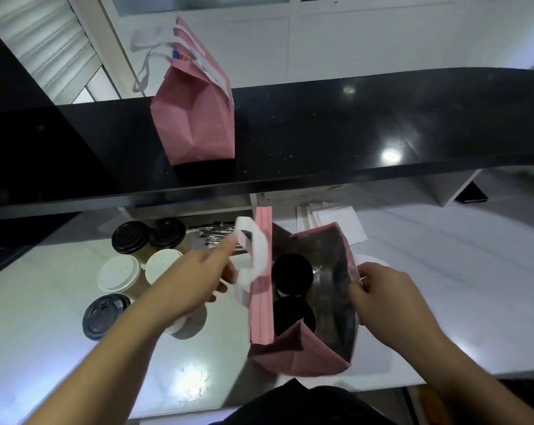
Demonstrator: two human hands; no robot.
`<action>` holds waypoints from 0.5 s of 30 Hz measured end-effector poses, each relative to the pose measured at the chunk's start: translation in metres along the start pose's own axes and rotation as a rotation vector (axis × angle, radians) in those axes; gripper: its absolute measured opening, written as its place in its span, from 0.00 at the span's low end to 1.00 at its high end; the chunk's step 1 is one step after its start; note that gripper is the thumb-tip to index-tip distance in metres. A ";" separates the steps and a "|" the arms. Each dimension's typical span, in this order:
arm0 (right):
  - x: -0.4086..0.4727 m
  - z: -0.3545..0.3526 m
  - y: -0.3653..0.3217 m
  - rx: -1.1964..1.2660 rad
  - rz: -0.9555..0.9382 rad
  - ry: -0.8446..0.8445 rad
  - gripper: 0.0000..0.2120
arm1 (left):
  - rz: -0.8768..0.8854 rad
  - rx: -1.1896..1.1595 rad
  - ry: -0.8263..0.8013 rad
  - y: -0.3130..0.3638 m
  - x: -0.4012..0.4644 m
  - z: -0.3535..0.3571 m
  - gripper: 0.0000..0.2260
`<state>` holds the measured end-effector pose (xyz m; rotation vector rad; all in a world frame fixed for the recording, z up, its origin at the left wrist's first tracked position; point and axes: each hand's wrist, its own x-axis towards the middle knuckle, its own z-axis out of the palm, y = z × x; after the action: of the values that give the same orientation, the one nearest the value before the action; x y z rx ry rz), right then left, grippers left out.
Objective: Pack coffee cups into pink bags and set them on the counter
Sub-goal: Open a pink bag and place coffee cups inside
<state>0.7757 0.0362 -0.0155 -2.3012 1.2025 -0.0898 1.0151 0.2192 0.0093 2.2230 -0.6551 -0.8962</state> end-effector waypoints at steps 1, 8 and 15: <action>-0.001 0.000 0.003 -0.006 0.003 0.012 0.20 | -0.038 -0.055 0.015 -0.002 0.009 -0.006 0.34; -0.003 0.001 0.007 -0.006 0.014 0.061 0.20 | 0.041 0.507 0.141 -0.052 0.102 0.003 0.09; -0.002 0.002 -0.004 0.025 -0.048 0.124 0.20 | 0.036 0.712 -0.043 -0.085 0.178 0.045 0.13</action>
<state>0.7782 0.0405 -0.0148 -2.3317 1.1996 -0.2674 1.1132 0.1447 -0.1514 2.7950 -1.1712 -0.7659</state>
